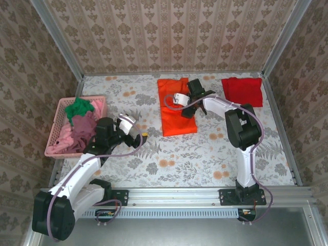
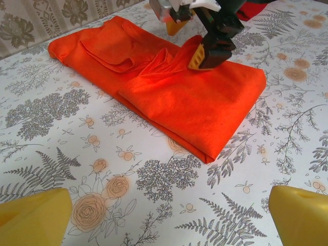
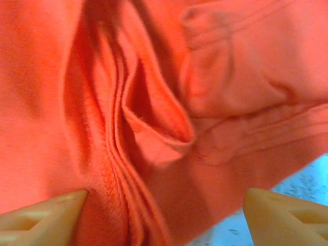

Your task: Fold and stack the t-shirts

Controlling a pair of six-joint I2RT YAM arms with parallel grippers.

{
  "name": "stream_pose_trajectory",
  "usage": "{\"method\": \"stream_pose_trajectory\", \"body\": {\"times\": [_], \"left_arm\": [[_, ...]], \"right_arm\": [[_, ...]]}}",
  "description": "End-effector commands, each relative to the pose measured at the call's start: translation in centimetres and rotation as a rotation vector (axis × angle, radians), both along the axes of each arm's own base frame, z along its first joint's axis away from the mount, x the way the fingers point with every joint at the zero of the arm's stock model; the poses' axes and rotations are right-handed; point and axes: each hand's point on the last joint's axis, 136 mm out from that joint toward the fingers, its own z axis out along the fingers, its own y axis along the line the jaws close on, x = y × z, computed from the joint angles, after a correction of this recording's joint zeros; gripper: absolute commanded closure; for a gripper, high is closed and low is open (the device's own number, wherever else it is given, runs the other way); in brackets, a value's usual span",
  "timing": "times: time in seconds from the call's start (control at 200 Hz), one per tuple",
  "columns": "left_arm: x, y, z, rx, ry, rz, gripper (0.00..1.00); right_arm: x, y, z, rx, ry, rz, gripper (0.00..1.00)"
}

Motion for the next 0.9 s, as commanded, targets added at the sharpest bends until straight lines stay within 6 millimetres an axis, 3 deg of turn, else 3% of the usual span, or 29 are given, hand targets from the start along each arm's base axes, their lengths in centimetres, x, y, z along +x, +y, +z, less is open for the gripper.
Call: {"method": "stream_pose_trajectory", "body": {"times": [0.0, 0.185, 0.31, 0.41, 0.5, 0.73, 0.815, 0.895], "left_arm": [[-0.1, -0.1, 0.3, -0.013, -0.008, -0.008, 0.0], [0.0, -0.1, 0.5, -0.014, -0.014, -0.006, 0.0], [0.1, 0.1, 0.7, -0.011, -0.025, 0.005, 0.0], [-0.1, 0.0, 0.9, -0.011, -0.033, -0.001, 0.0], [-0.4, 0.0, 1.0, -0.008, -0.038, -0.013, 0.0], [-1.7, -0.1, 1.3, 0.02, -0.035, -0.065, 0.0], [-1.9, -0.6, 1.2, 0.001, -0.042, -0.097, 0.0], [-2.0, -0.9, 1.3, -0.012, -0.047, -0.118, 0.0]], "right_arm": [[2.4, -1.3, 1.0, -0.024, -0.06, -0.067, 0.21], [5.0, -3.2, 2.5, -0.028, -0.125, -0.189, 0.21], [4.0, -2.8, 4.1, 0.019, -0.124, -0.197, 0.21], [1.1, -0.9, 5.7, 0.098, -0.118, -0.12, 0.22], [-2.9, 1.2, 5.8, 0.109, -0.095, 0.019, 0.22], [-12.5, 4.1, 2.5, 0.037, 0.022, 0.262, 0.24], [-14.4, 5.0, 1.1, 0.007, 0.066, 0.311, 0.24], [-14.8, 5.5, 0.1, -0.003, 0.083, 0.323, 0.25]]}}
